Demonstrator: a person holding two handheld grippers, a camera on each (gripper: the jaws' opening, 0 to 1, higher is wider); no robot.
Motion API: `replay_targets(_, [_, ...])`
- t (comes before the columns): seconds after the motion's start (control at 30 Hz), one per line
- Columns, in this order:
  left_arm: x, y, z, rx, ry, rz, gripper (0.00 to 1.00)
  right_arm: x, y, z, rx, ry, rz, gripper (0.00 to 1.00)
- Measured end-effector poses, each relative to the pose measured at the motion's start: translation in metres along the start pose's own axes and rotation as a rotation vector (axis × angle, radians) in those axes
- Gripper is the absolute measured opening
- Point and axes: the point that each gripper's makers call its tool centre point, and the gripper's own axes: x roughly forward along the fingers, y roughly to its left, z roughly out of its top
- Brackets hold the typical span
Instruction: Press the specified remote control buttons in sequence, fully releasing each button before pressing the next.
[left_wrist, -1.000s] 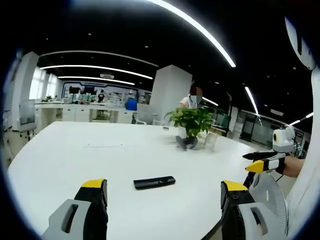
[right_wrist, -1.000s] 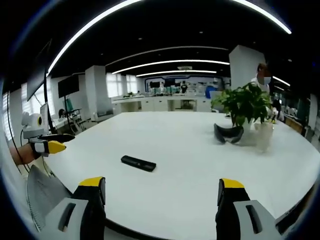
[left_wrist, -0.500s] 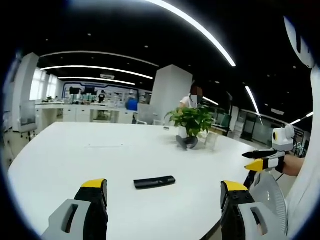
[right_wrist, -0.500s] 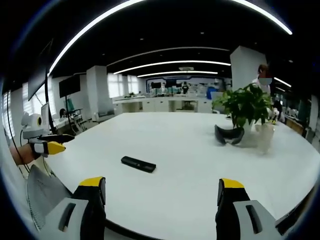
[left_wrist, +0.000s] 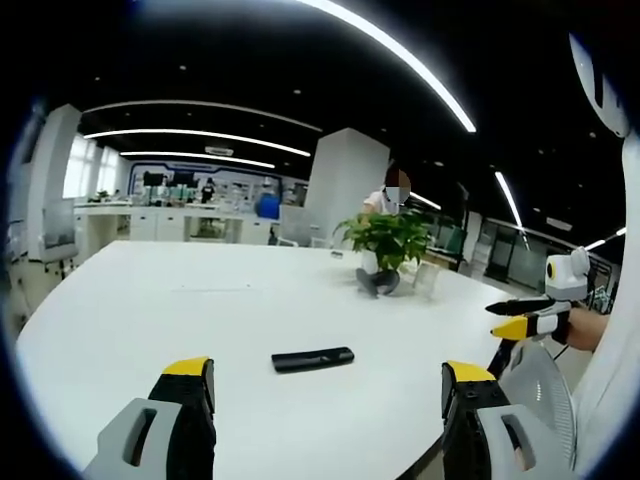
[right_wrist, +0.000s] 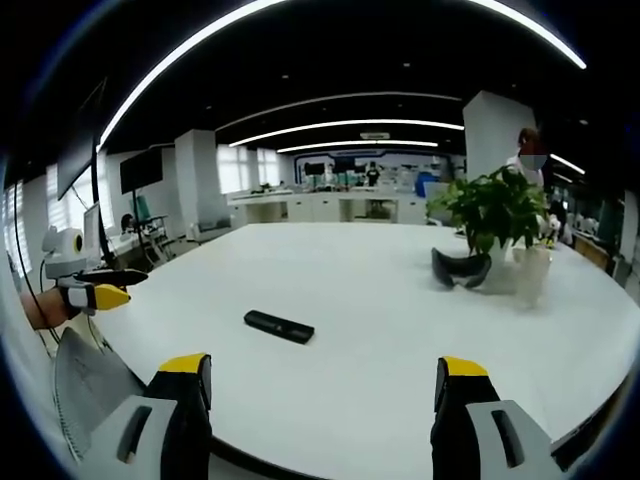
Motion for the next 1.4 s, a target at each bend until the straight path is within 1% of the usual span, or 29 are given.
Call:
replay_targets(0.37, [0.005, 0.0, -0.002, 0.014, 0.019, -0.012, 0.96, 0.002, -0.002, 0.0, 0.003, -0.001, -0.002, 0.92])
replay_targets(0.43, [0.006, 0.001, -0.006, 0.035, 0.042, -0.014, 0.97, 0.002, -0.003, -0.001, 0.004, 0.0, -0.004, 0.92])
replay_targets(0.47, [0.007, 0.002, -0.009, 0.052, 0.063, -0.014, 0.97, 0.002, -0.003, -0.001, 0.006, 0.0, -0.004, 0.92])
replay_targets(0.53, [0.007, 0.005, -0.011, 0.1, 0.086, -0.009, 0.97, 0.002, -0.004, -0.002, 0.008, 0.001, -0.005, 0.92])
replay_targets(0.57, [0.009, 0.004, -0.012, 0.105, 0.094, -0.011, 0.96, 0.002, -0.004, -0.002, 0.009, 0.002, -0.005, 0.92])
replay_targets(0.63, [0.01, 0.003, -0.01, 0.102, 0.093, -0.018, 0.96, 0.002, -0.004, -0.003, 0.011, 0.002, -0.006, 0.92])
replay_targets(0.77, [0.014, 0.005, -0.005, 0.062, 0.068, -0.017, 0.96, 0.001, -0.005, -0.004, 0.011, 0.0, -0.012, 0.91])
replay_targets(0.83, [0.016, 0.006, -0.004, 0.049, 0.066, -0.016, 0.96, 0.0, -0.006, -0.004, 0.013, -0.004, -0.015, 0.9])
replay_targets(0.93, [0.018, 0.007, -0.006, 0.047, 0.08, -0.017, 0.96, 0.0, -0.006, -0.006, 0.016, -0.001, -0.015, 0.9])
replay_targets(1.03, [0.019, 0.009, -0.01, 0.057, 0.105, -0.019, 0.95, -0.001, -0.006, -0.007, 0.017, 0.002, -0.017, 0.9])
replay_targets(1.2, [0.022, 0.008, -0.014, 0.055, 0.118, -0.027, 0.95, 0.0, -0.006, -0.01, 0.024, 0.005, -0.02, 0.9])
replay_targets(1.27, [0.025, 0.008, -0.016, 0.057, 0.133, -0.035, 0.95, 0.0, -0.006, -0.01, 0.024, 0.008, -0.019, 0.9])
replay_targets(1.33, [0.028, 0.01, -0.021, 0.071, 0.164, -0.035, 0.95, 0.0, -0.006, -0.01, 0.023, 0.008, -0.017, 0.9])
replay_targets(1.4, [0.031, 0.016, -0.028, 0.082, 0.207, -0.01, 0.95, 0.001, -0.006, -0.011, 0.024, 0.01, -0.015, 0.89])
